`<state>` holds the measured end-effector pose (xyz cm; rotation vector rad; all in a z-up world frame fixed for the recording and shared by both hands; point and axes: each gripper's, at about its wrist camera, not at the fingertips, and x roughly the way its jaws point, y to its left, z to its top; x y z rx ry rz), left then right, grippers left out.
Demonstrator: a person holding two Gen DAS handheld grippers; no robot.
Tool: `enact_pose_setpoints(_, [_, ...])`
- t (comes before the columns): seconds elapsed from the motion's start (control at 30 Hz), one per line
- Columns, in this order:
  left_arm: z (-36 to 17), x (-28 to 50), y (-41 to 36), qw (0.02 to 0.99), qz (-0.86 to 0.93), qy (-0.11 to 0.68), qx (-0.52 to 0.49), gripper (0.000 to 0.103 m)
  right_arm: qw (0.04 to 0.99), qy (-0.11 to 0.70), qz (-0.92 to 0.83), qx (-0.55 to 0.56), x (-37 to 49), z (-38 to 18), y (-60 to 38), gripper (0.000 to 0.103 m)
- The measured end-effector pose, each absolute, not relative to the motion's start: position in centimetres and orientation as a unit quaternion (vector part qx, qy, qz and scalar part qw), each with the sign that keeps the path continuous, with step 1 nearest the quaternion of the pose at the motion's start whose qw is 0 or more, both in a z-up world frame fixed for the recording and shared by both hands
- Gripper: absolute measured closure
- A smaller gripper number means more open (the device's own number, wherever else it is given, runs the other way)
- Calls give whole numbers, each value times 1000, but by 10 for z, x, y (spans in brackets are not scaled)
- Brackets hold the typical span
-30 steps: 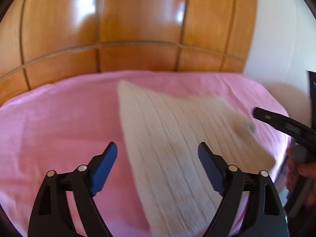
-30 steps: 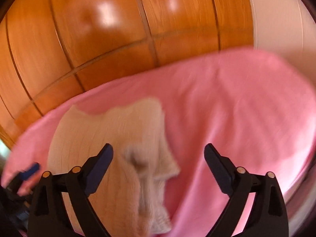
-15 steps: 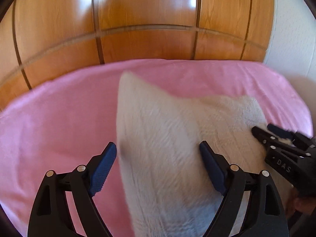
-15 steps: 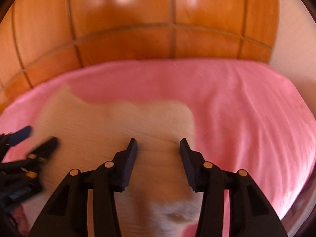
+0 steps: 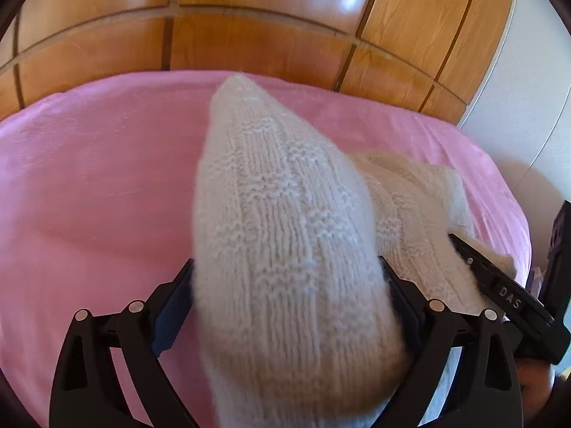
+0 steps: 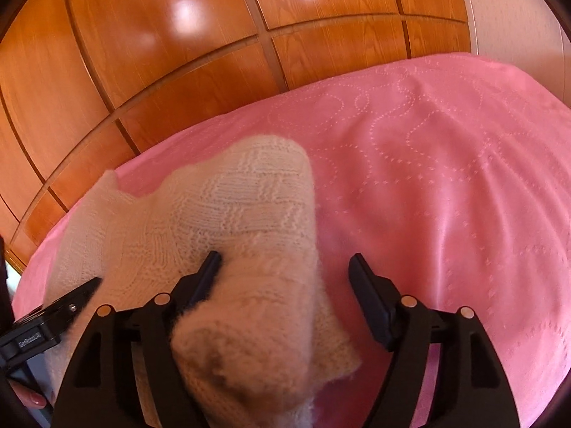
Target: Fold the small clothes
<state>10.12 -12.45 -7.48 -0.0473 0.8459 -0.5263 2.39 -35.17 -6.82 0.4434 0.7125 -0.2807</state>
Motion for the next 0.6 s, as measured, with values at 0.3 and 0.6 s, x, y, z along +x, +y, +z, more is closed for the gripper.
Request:
enact_pose_setpoints(0.3, [-63, 64, -95, 886, -254, 384, -58, 5, 895, 359, -154, 215, 6, -47, -343, 9])
enact_pose_setpoints(0.6, [-69, 55, -85, 879, -259, 397, -54, 4, 894, 383, -160, 170, -12, -28, -321, 6])
